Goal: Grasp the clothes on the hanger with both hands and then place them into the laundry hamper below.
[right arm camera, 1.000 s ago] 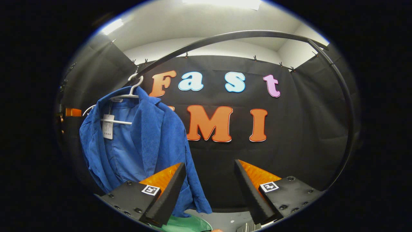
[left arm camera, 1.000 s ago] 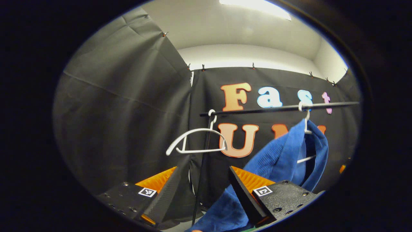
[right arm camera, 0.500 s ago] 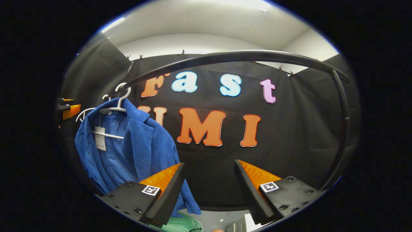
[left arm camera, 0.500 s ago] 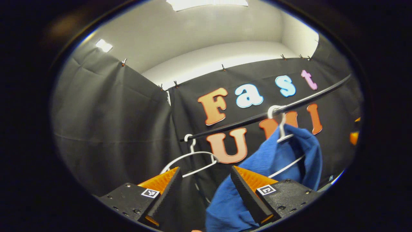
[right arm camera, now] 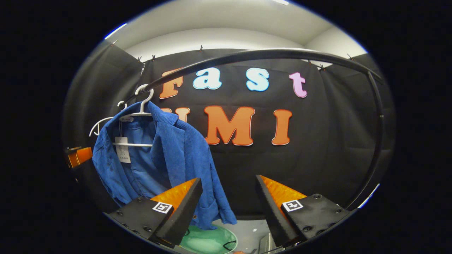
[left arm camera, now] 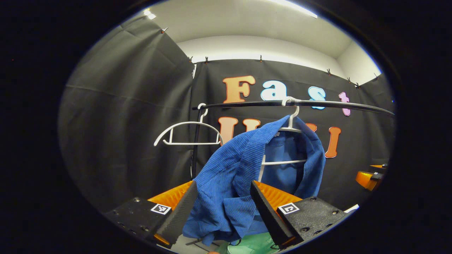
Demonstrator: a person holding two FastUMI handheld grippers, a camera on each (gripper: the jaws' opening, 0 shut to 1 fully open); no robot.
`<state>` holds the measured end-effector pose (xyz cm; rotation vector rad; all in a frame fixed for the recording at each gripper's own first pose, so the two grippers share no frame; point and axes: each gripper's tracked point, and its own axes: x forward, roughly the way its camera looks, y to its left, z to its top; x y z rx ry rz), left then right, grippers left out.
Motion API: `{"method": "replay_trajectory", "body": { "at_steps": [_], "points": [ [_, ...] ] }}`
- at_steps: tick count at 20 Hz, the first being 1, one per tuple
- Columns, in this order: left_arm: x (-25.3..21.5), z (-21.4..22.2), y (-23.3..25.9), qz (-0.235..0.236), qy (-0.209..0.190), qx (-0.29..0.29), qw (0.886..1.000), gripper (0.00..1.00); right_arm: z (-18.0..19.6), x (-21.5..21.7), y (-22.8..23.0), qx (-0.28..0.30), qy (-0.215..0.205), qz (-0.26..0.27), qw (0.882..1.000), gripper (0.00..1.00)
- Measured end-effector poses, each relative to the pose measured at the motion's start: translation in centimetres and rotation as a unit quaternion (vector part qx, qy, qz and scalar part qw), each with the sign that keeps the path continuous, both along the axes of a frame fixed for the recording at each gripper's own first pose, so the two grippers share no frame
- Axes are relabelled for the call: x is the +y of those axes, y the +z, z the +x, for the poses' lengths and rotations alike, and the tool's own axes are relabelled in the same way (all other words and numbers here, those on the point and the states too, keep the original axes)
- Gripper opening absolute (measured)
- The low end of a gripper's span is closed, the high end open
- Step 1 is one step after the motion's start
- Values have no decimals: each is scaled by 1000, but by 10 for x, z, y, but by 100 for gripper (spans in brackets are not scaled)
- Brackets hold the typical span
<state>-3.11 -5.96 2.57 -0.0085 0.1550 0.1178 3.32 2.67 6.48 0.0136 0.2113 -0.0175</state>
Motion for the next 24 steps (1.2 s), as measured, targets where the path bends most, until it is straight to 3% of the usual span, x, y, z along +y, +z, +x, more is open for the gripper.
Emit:
{"method": "replay_trajectory", "body": {
  "at_steps": [5, 7, 8, 10, 13, 19, 20, 23, 24],
  "points": [
    [22, 8, 3, -25, 25, -1, 999, 95, 28, 25, 49, -18, 9, 20, 1000, 94],
    [26, 12, 6, -22, 30, 3, 999, 92, 37, 42, 66, -30, 23, 23, 999, 94],
    [26, 15, 6, -17, 30, 4, 999, 93, 41, 51, 72, -35, 30, 24, 999, 97],
    [20, 20, 3, -15, 24, 15, 999, 96, 50, 64, 71, -39, 40, 10, 998, 95],
    [2, 24, -11, -16, 9, 38, 999, 92, 62, 79, 50, -25, 56, 12, 998, 96],
    [-26, 39, -55, 4, -13, 75, 997, 95, 84, 100, -21, 21, 73, 27, 997, 94],
    [-31, 43, -67, 2, -18, 88, 996, 95, 88, 106, -33, 26, 76, 29, 996, 98],
    [-41, 56, -91, -13, -26, 105, 994, 95, 104, 116, -62, 34, 77, 28, 996, 94],
    [-40, 61, -93, -12, -23, 103, 994, 95, 109, 117, -71, 41, 76, 29, 996, 100]
  ]
}}
